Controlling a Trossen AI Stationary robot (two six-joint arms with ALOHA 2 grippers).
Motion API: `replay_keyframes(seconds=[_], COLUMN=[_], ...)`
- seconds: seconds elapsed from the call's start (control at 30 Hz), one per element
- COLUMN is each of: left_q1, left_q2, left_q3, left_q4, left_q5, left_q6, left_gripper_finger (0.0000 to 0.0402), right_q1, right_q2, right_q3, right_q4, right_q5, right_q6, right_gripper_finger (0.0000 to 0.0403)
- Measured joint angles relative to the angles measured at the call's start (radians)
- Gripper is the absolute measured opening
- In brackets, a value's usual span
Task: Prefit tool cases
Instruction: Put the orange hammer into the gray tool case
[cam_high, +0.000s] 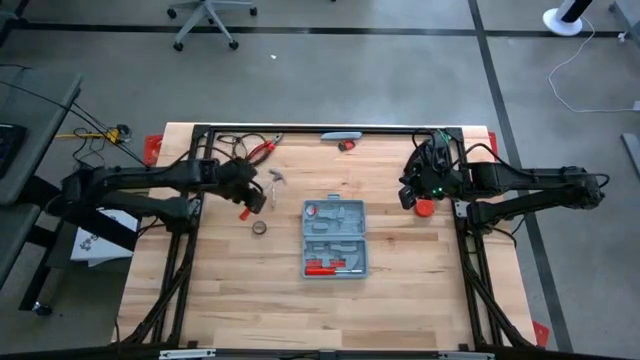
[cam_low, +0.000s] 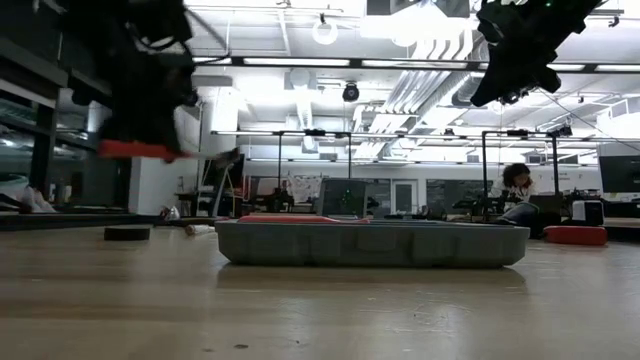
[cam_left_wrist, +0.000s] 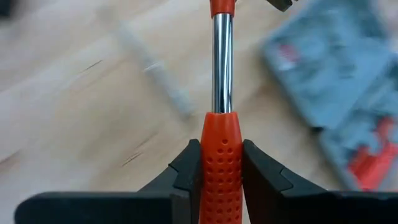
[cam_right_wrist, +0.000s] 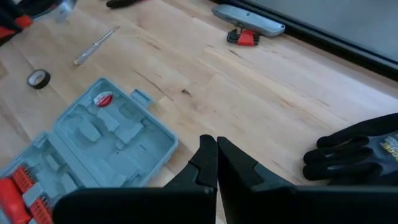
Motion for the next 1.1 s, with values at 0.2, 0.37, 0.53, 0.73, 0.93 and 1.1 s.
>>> replay_keyframes(seconds=[0.2, 0.37, 0.53, 0.73, 0.93, 1.1], left_q1=[-0.118, -0.19, -0.231, -0.292, -0.369, -0.403], left_q2=[0.207, 0.434, 0.616, 0.748, 0.828, 0.844], left_q3=[0.107, 0.255, 0.431, 0.565, 0.587, 0.587], left_q4=[0.163, 0.242, 0.248, 0.261, 0.325, 0.342], left_q5=[0.018, 0.018, 0.02, 0.075, 0.11, 0.076], left_q6=[0.084, 0.215, 0.34, 0.452, 0.455, 0.406], left_gripper_finger=[0.0069, 0.0069, 0.0069, 0.0005, 0.0005, 0.0003], right_q1=[0.0, 0.0, 0.0, 0.0, 0.0, 0.0], right_q2=[0.0, 0.0, 0.0, 0.0, 0.0, 0.0], right_q3=[0.0, 0.0, 0.0, 0.0, 0.0, 0.0], right_q4=[0.0, 0.0, 0.0, -0.013, -0.036, -0.046], right_q5=[0.009, 0.01, 0.009, 0.009, 0.008, 0.008], right_q6=[-0.007, -0.007, -0.007, -0.007, -0.007, -0.007], right_gripper_finger=[0.0, 0.0, 0.0, 0.0, 0.0, 0.0])
